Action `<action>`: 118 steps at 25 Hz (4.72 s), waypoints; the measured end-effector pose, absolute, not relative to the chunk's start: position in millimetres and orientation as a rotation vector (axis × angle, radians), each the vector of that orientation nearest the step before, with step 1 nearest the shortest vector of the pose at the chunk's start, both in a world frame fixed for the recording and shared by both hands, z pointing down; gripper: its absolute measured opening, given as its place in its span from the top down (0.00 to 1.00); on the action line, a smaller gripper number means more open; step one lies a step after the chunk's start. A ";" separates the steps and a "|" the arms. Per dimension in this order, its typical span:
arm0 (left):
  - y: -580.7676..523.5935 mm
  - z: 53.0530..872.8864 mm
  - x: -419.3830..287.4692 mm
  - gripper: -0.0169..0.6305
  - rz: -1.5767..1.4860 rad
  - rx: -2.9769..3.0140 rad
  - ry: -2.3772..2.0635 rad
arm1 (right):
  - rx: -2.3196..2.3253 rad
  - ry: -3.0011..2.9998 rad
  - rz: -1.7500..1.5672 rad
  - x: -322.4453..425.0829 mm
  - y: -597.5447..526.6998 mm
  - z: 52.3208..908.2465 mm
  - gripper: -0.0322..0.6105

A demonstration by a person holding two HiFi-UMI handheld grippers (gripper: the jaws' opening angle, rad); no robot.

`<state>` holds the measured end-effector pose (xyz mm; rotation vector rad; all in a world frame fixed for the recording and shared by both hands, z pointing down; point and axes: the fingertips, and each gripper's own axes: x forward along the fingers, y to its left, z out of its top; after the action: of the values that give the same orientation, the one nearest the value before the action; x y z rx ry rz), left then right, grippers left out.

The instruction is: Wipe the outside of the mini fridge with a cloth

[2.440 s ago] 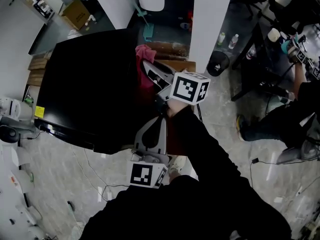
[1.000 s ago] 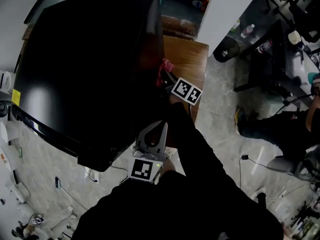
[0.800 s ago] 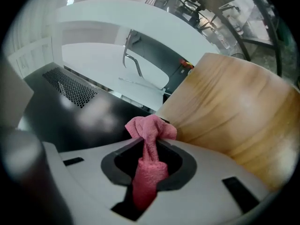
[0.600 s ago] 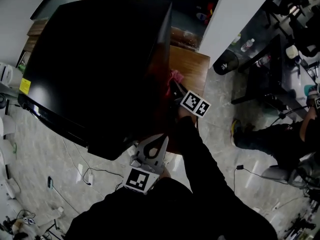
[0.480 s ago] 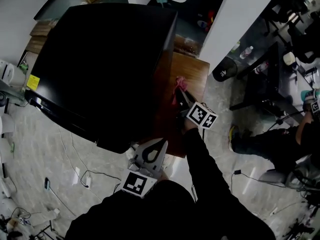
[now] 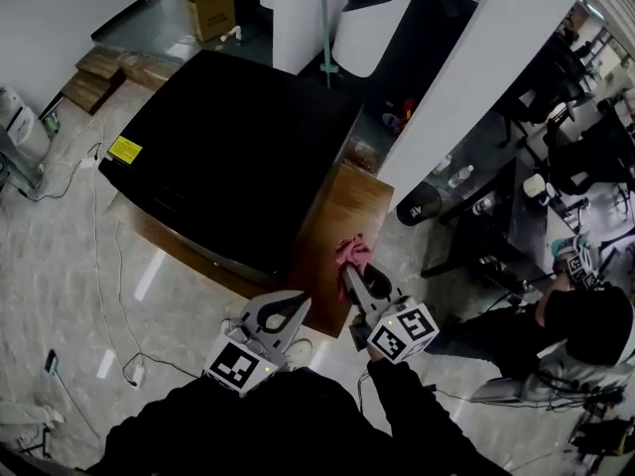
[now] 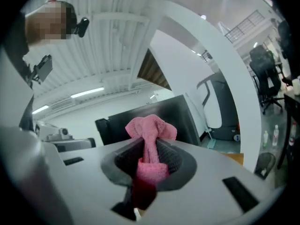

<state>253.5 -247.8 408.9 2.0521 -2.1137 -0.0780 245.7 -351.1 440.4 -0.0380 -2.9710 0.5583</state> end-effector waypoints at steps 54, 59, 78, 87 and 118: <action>188.6 382.6 -285.7 0.96 -0.067 1.613 -2.524 | -0.860 -2.846 0.274 -261.6 165.6 390.7 0.83; 186.8 393.6 -336.4 0.96 -0.046 1.651 -2.500 | -0.794 -2.865 0.356 -304.5 163.0 394.3 0.83; 86.1 400.8 -520.8 0.96 -0.009 2.454 -1.899 | 0.711 -3.138 0.805 -460.2 24.1 422.5 0.83; -26.1 364.0 -517.2 0.96 -0.038 2.661 -1.706 | 1.437 -3.169 1.292 -426.4 -94.9 394.7 0.84; -143.9 530.7 -491.1 0.96 0.189 2.699 -1.356 | 2.231 -2.527 2.266 -374.5 -210.6 586.0 0.82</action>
<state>-491.1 -143.9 530.7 2.6988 -1.3556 0.1886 -374.5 -210.6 586.0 2.2305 -2.5274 2.2664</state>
